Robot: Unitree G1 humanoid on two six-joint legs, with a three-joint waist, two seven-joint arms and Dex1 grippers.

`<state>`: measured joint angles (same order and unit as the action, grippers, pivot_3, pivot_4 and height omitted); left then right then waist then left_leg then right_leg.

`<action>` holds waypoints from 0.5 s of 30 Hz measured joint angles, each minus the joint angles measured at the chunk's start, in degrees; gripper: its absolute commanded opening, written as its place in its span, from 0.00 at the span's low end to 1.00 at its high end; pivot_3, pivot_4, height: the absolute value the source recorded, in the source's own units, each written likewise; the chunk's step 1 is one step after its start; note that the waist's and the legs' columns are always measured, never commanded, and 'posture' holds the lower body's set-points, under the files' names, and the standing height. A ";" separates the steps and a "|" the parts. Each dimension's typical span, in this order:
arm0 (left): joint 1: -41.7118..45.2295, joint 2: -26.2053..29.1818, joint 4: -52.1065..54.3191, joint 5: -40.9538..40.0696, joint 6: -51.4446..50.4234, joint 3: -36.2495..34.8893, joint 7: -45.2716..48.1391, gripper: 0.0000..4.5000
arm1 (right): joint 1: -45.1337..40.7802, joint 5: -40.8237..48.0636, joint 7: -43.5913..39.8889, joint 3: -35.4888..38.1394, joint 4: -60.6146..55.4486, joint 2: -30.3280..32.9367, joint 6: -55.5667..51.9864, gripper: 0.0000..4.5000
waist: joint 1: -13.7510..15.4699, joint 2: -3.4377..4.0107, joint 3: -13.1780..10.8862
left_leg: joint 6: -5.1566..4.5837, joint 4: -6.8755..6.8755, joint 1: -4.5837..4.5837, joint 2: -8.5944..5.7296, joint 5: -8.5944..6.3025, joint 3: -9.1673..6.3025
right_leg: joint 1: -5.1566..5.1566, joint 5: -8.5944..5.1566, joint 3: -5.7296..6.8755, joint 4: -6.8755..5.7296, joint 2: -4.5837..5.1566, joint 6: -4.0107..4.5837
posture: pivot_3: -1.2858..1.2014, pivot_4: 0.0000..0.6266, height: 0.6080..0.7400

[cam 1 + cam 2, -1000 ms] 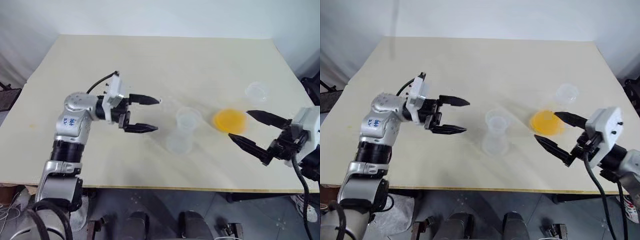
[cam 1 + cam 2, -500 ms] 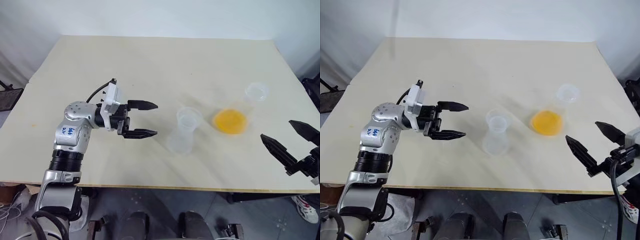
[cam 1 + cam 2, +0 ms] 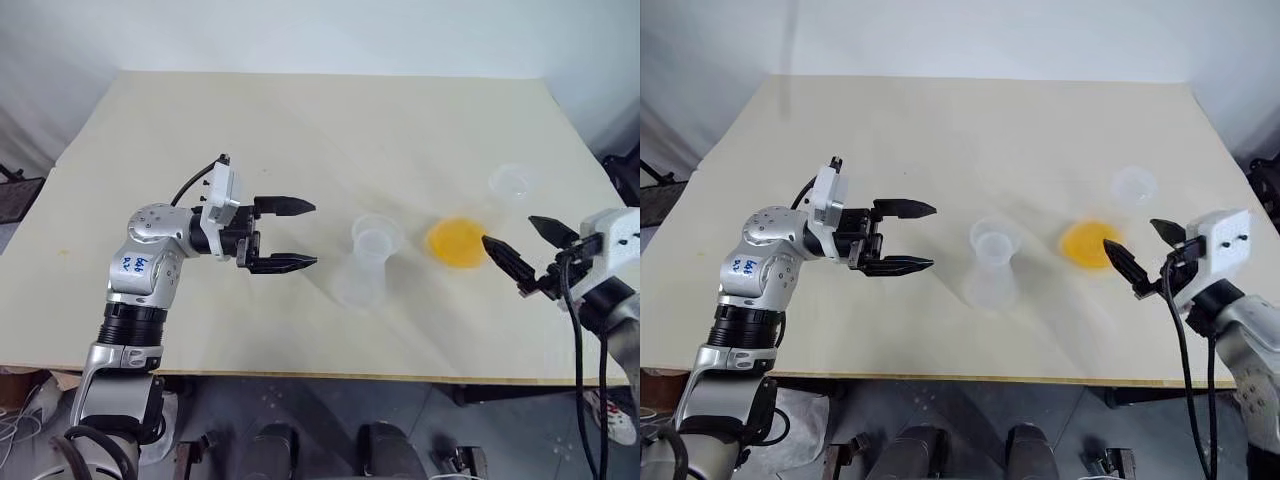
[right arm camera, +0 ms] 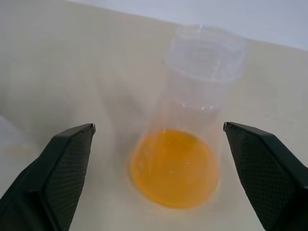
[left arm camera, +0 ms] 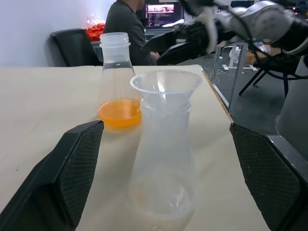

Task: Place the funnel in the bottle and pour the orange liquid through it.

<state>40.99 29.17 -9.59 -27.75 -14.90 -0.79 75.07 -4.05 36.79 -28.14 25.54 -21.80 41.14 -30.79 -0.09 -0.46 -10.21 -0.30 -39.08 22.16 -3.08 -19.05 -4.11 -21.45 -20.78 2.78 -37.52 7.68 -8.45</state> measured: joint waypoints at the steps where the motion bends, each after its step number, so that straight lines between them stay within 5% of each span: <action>1: -0.18 0.10 0.23 0.00 -0.05 -0.06 -0.04 0.99 | -1.60 -0.97 -0.49 -0.94 1.75 0.00 0.79 1.00 | -0.03 0.00 0.00 | 0.00 0.00 0.00 0.00 0.00 -0.01 | 0.00 0.00 0.01 -0.01 -0.01 0.00 | 0.52 0.24 1.00; 15: -3.14 1.41 5.89 -1.11 -3.38 -0.47 -1.76 0.99 | -19.73 -8.67 -5.30 -8.79 21.31 -1.44 8.63 1.00 | -0.22 0.01 0.00 | 0.01 0.02 0.00 0.08 0.01 0.01 | -0.03 0.00 0.02 0.03 -0.03 0.00 | 0.52 0.24 1.00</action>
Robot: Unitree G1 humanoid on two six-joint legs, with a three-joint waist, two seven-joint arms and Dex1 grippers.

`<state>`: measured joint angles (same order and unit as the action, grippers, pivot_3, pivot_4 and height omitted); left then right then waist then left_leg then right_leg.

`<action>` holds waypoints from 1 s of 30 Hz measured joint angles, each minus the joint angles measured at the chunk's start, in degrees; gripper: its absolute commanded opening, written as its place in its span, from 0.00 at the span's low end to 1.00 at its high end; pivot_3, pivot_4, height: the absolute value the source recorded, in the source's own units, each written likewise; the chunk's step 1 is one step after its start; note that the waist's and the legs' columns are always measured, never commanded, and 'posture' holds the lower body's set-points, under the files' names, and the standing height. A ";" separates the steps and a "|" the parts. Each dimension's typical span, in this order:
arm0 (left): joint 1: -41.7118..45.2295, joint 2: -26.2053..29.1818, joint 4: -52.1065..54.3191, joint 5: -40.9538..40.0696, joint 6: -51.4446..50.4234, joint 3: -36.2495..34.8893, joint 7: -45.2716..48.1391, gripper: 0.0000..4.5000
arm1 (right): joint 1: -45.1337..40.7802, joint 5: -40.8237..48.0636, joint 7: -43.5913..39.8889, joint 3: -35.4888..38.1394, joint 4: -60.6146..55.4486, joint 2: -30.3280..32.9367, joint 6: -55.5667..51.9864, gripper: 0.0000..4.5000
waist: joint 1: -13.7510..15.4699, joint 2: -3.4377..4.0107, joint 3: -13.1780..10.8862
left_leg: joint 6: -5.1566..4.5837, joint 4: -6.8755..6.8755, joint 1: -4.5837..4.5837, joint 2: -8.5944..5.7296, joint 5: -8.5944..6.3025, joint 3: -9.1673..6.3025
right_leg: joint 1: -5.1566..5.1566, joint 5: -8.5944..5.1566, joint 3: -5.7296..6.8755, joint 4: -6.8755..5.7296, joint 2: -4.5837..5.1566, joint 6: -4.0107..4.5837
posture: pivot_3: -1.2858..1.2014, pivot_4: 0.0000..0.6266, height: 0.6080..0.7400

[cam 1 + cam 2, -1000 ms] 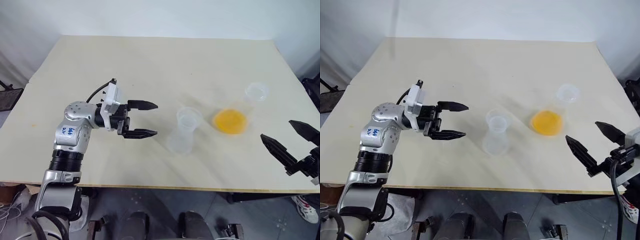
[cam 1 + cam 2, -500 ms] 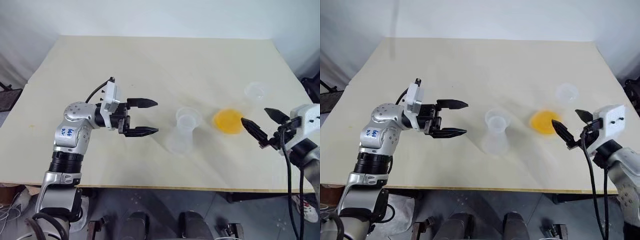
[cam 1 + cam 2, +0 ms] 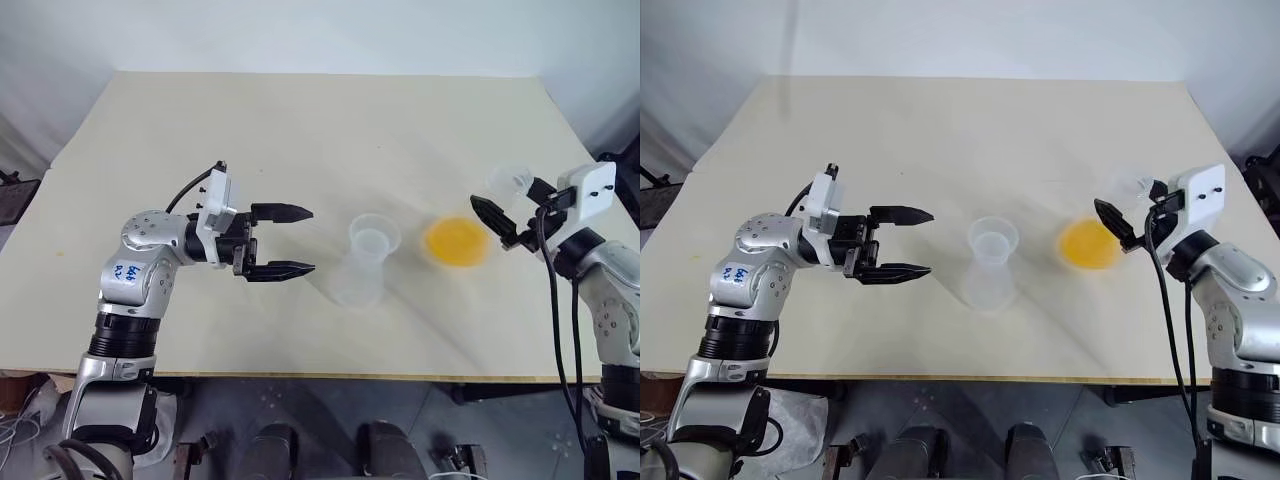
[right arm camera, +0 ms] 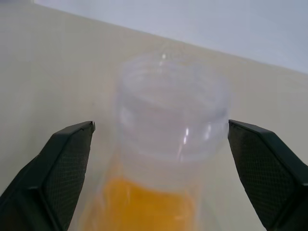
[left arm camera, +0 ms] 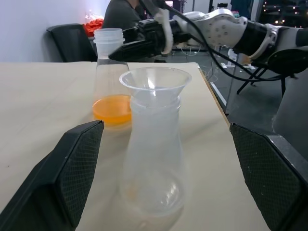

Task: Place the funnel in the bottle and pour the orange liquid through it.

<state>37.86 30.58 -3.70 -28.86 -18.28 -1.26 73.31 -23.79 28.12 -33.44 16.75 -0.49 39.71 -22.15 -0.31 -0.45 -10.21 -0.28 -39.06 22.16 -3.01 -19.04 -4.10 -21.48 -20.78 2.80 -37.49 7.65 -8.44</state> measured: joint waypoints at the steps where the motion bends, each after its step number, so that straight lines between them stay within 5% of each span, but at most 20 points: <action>1: 0.00 0.01 0.36 -0.03 -0.03 0.00 -0.07 0.99 | -0.66 -0.36 -0.14 -0.48 0.87 -0.14 0.30 1.00 | 0.00 0.00 0.00 | 0.00 0.00 0.00 -0.01 0.00 0.00 | 0.00 0.00 0.00 0.01 0.01 0.00 | 0.52 0.24 1.00; 12: -0.23 1.04 1.27 -0.16 -0.50 -0.03 -1.09 0.99 | -7.00 -2.36 -1.94 -2.47 10.06 -2.05 0.98 1.00 | -0.03 0.01 -0.01 | 0.00 0.00 0.02 -0.01 0.00 -0.01 | -0.01 0.00 0.01 0.03 0.01 0.00 | 0.52 0.24 1.00; 30: -0.25 1.14 2.70 -0.24 -1.03 -0.03 -2.08 0.99 | -6.68 1.05 -2.03 1.38 7.26 -2.77 -0.63 1.00 | 0.01 0.02 -0.01 | 0.00 0.00 0.02 -0.01 0.00 -0.01 | -0.01 0.00 0.01 0.03 0.01 0.00 | 0.52 0.24 1.00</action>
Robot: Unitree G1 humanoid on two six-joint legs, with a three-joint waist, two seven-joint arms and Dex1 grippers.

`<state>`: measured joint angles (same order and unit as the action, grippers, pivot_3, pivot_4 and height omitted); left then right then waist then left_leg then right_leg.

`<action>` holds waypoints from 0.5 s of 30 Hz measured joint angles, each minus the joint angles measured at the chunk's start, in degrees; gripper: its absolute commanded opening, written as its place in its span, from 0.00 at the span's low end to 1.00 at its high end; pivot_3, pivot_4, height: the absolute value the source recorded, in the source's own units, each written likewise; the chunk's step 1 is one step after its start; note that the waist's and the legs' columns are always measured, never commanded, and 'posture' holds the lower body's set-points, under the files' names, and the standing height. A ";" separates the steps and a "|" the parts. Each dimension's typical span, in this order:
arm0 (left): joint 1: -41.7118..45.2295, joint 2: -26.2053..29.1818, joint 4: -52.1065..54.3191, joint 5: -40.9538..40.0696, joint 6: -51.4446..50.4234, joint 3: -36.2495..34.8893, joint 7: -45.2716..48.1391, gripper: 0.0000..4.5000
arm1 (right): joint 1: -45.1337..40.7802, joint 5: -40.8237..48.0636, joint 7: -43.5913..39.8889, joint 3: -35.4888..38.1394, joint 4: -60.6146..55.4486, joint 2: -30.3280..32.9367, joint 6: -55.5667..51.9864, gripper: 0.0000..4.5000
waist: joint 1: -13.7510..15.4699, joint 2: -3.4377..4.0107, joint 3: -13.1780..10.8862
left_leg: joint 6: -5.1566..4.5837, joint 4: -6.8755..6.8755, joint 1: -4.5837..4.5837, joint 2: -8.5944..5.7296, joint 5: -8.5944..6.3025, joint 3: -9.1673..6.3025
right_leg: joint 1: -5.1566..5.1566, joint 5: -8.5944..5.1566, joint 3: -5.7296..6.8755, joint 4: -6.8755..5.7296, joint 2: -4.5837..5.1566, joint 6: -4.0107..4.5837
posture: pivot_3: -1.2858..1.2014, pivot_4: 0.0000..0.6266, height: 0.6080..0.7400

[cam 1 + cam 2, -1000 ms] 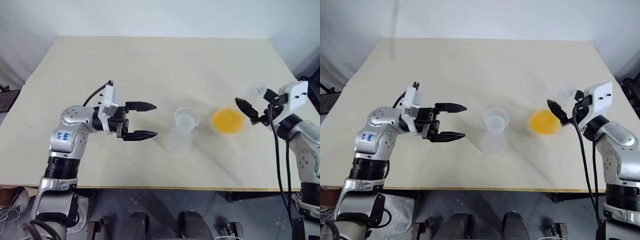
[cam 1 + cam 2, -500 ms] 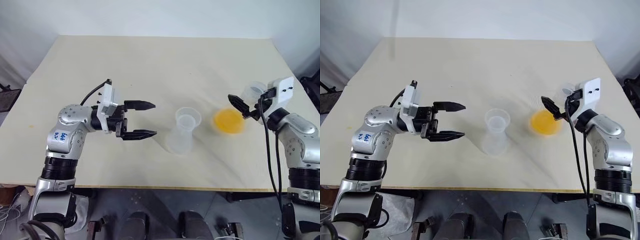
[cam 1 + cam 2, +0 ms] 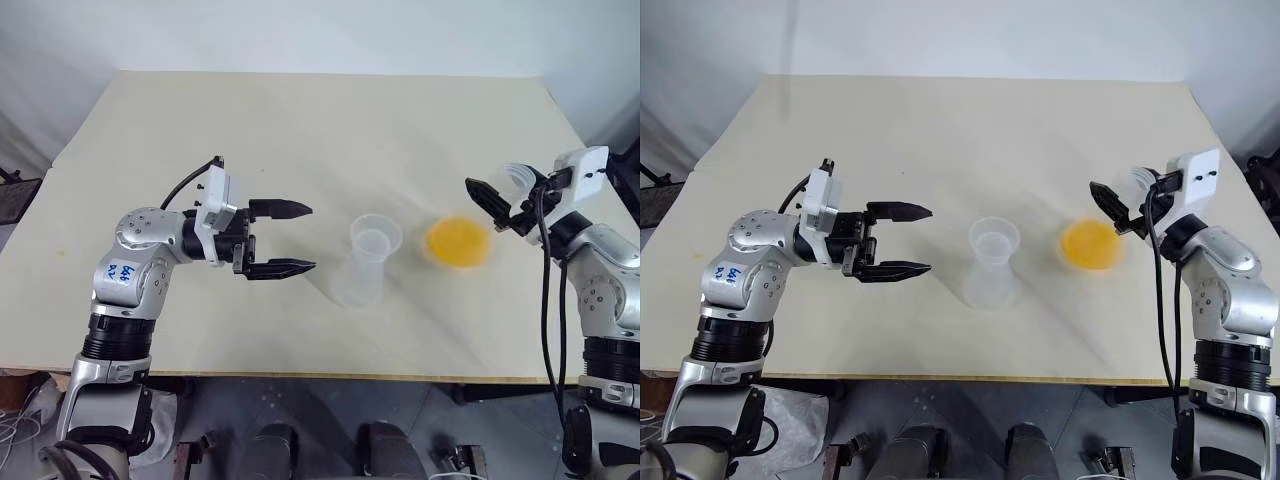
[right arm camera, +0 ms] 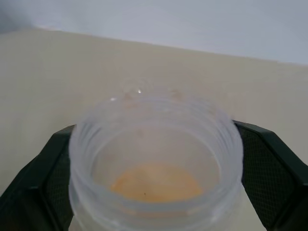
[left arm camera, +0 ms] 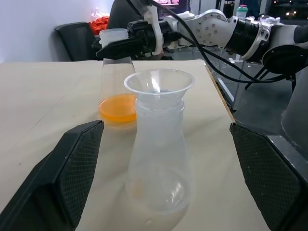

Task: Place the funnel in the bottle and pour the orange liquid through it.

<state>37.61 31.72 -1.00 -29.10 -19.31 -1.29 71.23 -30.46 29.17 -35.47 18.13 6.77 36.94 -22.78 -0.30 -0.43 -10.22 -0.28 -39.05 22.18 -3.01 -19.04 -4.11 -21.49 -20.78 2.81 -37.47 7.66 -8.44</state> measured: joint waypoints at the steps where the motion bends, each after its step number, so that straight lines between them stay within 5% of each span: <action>1: 0.00 0.00 0.00 0.00 0.00 0.00 0.00 0.99 | 0.01 0.00 0.00 0.15 0.00 0.00 -0.07 1.00 | 0.00 0.00 0.00 | 0.00 0.00 0.00 0.00 0.00 0.00 | 0.00 0.00 0.00 0.00 0.00 0.00 | 0.52 0.24 1.00; 15: 0.01 0.00 -0.04 0.00 0.01 0.00 0.02 0.99 | 1.72 -0.19 -0.32 0.16 -0.03 0.00 -0.88 1.00 | 0.00 0.00 0.00 | 0.00 0.01 0.00 0.00 0.00 0.00 | 0.00 0.00 0.00 0.01 0.00 0.00 | 0.52 0.24 1.00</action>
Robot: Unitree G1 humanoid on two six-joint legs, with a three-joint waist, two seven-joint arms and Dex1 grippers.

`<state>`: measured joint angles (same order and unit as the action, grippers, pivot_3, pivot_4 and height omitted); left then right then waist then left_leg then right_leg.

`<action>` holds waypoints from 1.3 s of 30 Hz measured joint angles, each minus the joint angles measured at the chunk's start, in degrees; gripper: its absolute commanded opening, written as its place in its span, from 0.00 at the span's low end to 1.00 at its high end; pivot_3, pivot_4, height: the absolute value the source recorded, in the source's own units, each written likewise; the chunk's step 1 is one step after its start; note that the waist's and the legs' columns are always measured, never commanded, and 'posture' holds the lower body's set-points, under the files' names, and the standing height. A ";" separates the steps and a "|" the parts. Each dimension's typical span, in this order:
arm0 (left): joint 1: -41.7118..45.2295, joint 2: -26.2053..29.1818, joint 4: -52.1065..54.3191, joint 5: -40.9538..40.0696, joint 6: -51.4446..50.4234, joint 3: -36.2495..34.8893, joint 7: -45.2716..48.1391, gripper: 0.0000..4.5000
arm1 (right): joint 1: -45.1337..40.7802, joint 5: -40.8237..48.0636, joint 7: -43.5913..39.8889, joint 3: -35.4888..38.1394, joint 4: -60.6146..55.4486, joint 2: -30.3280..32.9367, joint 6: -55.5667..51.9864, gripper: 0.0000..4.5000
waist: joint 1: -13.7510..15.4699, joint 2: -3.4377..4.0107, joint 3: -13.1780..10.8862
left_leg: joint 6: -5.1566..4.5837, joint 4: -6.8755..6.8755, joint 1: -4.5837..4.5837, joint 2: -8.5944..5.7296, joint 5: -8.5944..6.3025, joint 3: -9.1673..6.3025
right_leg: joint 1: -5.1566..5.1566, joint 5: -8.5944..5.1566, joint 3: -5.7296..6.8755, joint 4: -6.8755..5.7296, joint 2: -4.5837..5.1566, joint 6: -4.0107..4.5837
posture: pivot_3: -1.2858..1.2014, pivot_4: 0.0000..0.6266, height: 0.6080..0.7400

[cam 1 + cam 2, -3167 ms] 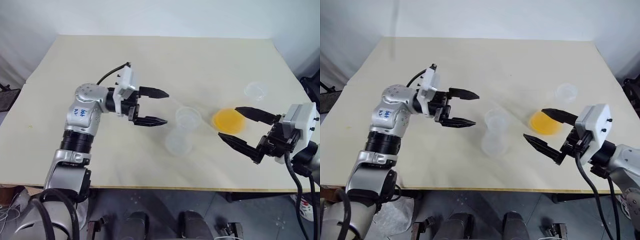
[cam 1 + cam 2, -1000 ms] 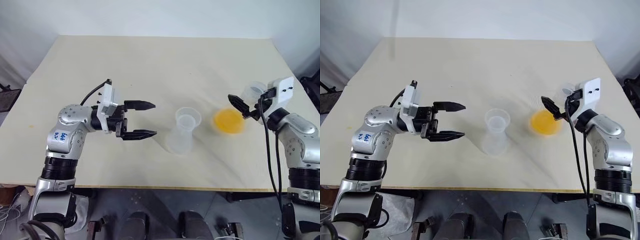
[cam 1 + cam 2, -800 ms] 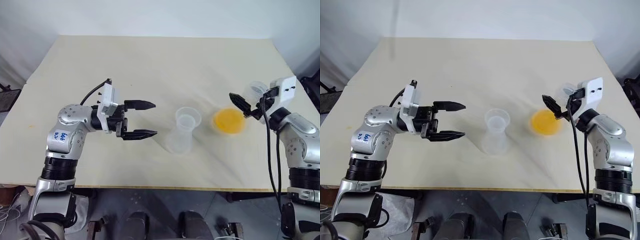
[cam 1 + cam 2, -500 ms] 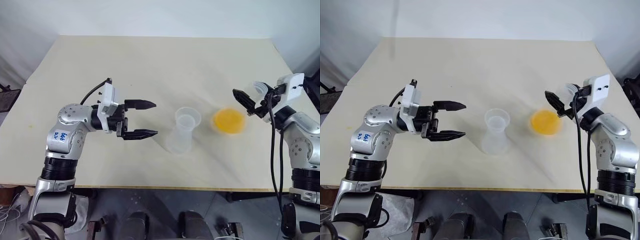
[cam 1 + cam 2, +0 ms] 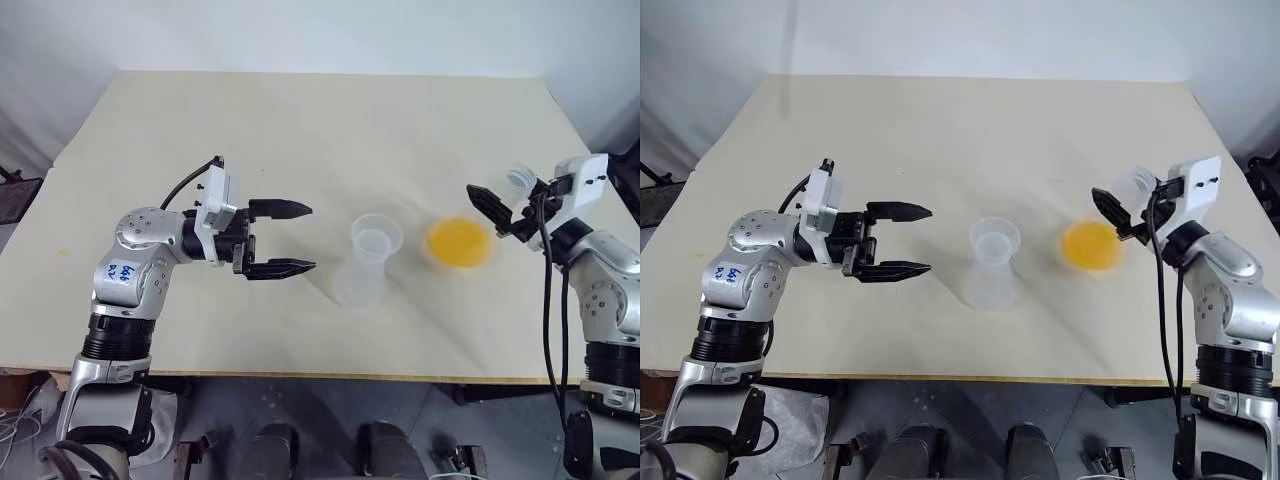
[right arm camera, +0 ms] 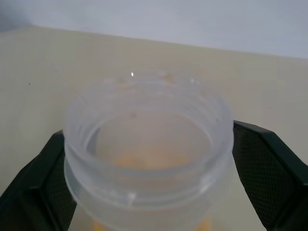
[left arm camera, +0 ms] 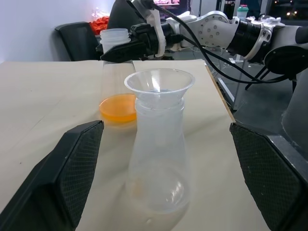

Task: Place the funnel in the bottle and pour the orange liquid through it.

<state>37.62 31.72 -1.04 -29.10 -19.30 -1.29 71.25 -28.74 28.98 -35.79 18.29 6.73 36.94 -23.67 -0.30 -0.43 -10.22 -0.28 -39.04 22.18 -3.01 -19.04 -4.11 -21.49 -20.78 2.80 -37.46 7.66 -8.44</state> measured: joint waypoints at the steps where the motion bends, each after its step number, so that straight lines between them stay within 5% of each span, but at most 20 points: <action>1: 0.00 0.00 0.00 0.00 0.00 0.00 0.00 0.99 | -0.01 0.00 0.00 0.00 0.00 0.00 0.00 1.00 | 0.00 0.00 0.00 | 0.00 0.00 0.00 0.00 0.00 0.00 | 0.00 0.00 0.00 0.00 0.00 0.00 | 0.52 0.24 1.00; 9: 0.01 0.00 -0.21 0.00 0.02 0.00 0.06 0.99 | -0.01 0.04 0.01 0.02 0.00 0.00 -0.01 1.00 | 0.01 0.00 0.00 | 0.00 0.01 0.00 0.00 0.00 0.00 | 0.00 0.00 0.00 0.01 0.00 0.00 | 0.52 0.24 1.00; 16: 0.02 0.00 -0.68 0.00 0.07 0.00 0.07 1.00 | 0.20 0.58 -0.09 0.06 -0.80 0.00 -0.06 0.56 | 0.01 0.00 0.00 | 0.00 0.01 0.00 0.00 0.00 0.00 | 0.00 0.00 0.00 0.01 0.00 0.00 | 0.52 0.24 1.00; 28: 0.03 -0.06 -2.02 0.02 0.86 0.05 0.12 1.00 | 0.74 0.78 0.18 -0.56 -10.38 0.02 -2.69 0.55 | -0.04 0.08 -0.05 | 0.00 0.02 0.01 0.02 0.00 0.00 | -0.02 0.00 0.00 0.02 -0.01 0.00 | 0.52 0.24 1.00; 39: 1.72 -2.30 -4.60 0.40 2.60 0.65 -0.27 1.00 | -3.45 -4.84 0.76 -10.40 -25.29 7.23 -8.71 0.55 | 0.13 0.12 -0.08 | 0.00 0.00 0.12 -0.05 0.00 -0.03 | -0.11 0.00 -0.01 0.04 0.03 0.00 | 0.52 0.24 1.00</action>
<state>39.33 29.42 -5.64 -28.70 -16.71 -0.64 70.98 -32.19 24.14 -35.03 7.90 -18.56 44.18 -32.37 -0.17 -0.31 -10.29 -0.28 -39.04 22.31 -3.06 -19.04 -4.13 -21.59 -20.78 2.80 -37.42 7.69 -8.44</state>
